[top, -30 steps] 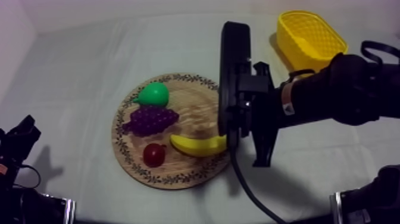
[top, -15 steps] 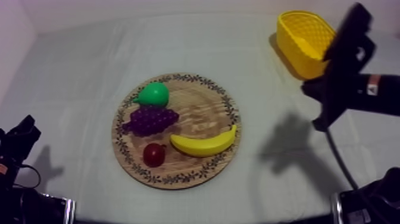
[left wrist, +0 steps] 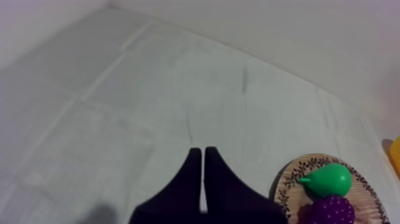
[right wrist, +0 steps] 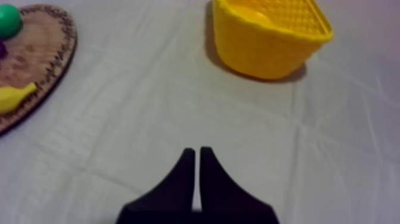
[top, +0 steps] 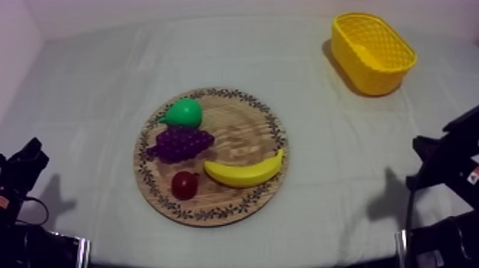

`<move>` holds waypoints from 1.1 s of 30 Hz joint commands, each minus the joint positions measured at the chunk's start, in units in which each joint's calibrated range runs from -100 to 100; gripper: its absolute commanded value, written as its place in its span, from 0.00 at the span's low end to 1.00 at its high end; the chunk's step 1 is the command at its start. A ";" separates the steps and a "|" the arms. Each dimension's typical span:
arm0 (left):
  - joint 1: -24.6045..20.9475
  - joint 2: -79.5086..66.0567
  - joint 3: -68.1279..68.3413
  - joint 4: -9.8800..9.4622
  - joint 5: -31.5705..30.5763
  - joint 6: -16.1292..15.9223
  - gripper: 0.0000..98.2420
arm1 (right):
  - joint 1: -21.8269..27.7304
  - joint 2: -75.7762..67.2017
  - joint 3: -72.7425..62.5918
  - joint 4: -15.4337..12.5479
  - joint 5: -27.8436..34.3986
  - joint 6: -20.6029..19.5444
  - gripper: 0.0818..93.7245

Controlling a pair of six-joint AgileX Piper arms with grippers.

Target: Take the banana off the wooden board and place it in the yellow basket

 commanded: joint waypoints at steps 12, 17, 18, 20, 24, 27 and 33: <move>0.02 -0.05 -0.01 0.03 -0.01 -0.01 0.00 | 3.24 -14.46 -0.39 7.22 9.15 -17.78 0.01; 0.02 -0.05 -0.01 0.03 -0.01 0.01 0.00 | 4.09 -14.60 -0.21 7.43 8.76 -17.86 0.01; 0.02 -0.05 -0.01 0.03 -0.01 0.00 0.00 | 4.16 -14.60 -0.11 7.45 8.42 -17.74 0.01; 0.02 -0.05 -0.01 0.03 -0.01 0.02 0.00 | 4.35 -14.61 0.09 7.51 7.77 -17.54 0.01; 0.02 -0.05 -0.01 0.03 -0.01 0.00 0.00 | 4.79 -14.68 0.30 7.54 7.15 -17.00 0.01; 0.02 -0.05 -0.01 0.03 -0.01 0.01 0.00 | 5.53 -14.70 0.59 7.55 6.21 -17.60 0.01; 0.02 -0.05 -0.01 0.03 -0.01 -0.02 0.00 | 6.23 -14.71 0.95 7.51 4.71 -17.64 0.01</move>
